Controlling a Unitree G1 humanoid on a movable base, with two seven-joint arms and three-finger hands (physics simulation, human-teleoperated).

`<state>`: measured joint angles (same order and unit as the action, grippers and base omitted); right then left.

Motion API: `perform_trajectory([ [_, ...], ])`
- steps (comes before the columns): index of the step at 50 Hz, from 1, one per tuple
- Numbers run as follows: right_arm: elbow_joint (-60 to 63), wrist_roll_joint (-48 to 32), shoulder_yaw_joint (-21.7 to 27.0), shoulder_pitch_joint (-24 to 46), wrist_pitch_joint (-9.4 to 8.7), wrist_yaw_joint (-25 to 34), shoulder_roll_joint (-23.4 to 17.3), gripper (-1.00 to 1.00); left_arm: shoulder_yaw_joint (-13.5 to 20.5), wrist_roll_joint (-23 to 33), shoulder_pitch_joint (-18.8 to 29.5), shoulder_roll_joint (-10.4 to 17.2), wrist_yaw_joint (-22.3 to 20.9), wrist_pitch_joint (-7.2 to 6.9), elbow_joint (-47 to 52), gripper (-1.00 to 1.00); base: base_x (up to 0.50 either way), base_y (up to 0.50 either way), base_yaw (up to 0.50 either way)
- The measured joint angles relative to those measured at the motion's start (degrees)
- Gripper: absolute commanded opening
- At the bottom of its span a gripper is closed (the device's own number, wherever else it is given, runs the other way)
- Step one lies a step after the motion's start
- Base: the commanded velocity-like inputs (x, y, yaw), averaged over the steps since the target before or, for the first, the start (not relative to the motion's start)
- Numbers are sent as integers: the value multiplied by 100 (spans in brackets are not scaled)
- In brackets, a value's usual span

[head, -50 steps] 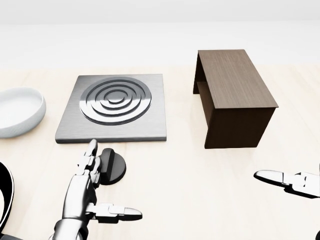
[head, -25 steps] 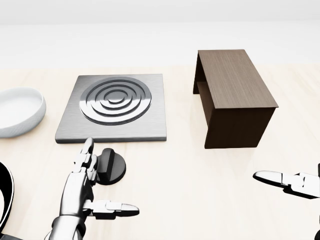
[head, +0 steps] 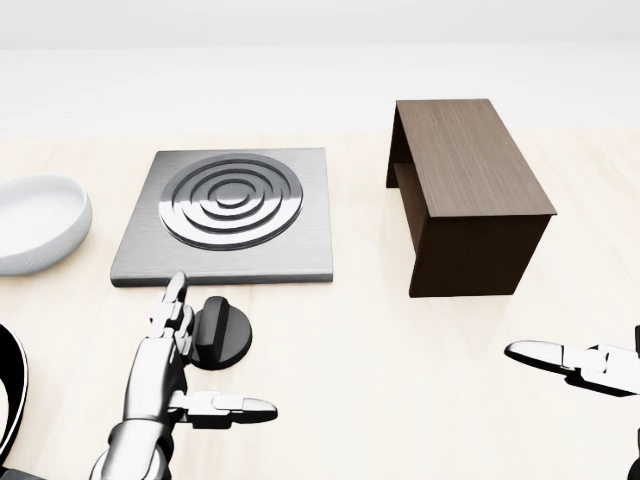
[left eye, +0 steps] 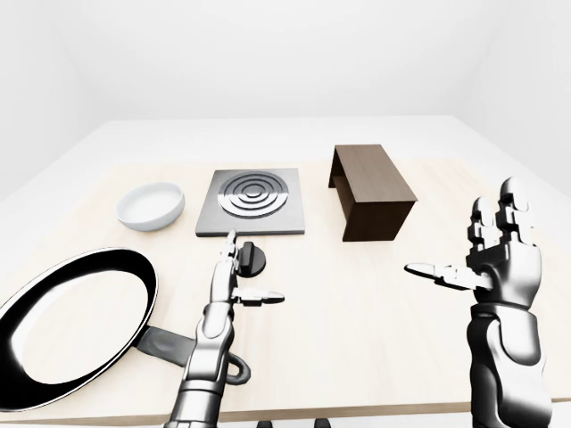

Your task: Turn on the stove.

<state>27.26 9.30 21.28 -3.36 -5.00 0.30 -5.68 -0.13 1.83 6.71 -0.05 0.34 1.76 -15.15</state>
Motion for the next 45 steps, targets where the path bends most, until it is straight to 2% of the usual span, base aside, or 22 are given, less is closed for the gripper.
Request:
perform_trajectory([
  [25,-21,-6,-4,-8,0,0,4,100,-14,84,83,-14,24,324,-583,100,0,0,0],
  [41,-48,-10,-11,-10,0,-2,8,100,-27,103,49,-26,28,322,-672,100,0,0,0],
  [45,-58,-10,-13,-8,0,-2,7,100,-65,103,-57,-43,7,250,-485,100,0,0,0],
])
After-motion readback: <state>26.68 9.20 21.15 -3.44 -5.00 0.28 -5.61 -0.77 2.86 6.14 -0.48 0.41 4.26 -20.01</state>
